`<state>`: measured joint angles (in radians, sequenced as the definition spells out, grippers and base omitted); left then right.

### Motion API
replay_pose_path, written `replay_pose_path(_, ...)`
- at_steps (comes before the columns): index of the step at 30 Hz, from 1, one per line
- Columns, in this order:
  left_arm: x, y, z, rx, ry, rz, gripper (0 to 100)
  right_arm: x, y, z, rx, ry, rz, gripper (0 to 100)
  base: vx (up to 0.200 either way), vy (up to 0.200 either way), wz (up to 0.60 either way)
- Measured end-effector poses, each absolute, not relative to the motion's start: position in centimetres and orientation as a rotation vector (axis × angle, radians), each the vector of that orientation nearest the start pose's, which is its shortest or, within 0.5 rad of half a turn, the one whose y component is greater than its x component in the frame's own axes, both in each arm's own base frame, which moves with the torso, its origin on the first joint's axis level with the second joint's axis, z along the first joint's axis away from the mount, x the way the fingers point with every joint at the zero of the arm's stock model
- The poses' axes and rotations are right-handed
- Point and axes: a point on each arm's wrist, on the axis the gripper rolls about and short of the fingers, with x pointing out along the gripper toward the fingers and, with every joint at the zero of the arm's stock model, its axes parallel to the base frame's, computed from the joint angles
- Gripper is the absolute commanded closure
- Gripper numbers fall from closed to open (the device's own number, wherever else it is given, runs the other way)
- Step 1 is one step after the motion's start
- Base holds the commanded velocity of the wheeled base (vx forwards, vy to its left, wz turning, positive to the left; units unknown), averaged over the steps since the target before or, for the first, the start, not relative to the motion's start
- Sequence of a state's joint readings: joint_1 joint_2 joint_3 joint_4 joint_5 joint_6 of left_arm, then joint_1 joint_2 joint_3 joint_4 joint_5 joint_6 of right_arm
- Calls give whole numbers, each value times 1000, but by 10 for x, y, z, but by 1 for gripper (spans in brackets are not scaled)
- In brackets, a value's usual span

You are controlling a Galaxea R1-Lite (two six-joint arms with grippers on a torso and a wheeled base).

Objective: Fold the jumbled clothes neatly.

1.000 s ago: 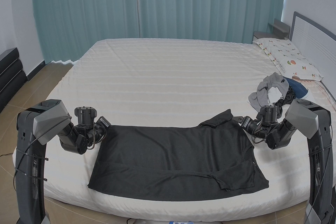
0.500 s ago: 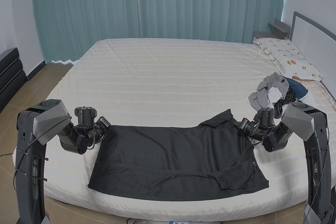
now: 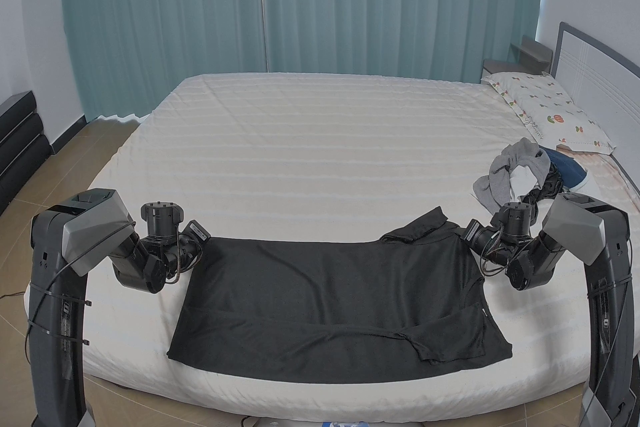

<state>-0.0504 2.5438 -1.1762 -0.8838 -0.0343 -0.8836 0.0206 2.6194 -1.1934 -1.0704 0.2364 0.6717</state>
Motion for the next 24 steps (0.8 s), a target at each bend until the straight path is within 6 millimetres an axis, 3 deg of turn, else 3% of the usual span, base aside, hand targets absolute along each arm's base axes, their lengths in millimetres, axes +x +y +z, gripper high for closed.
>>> replay_pose_path(24, 436, -12, -8, -918, 383, 123, 100, 423, 9, -32, 688, 295, 182, 100, 0, 0, 0)
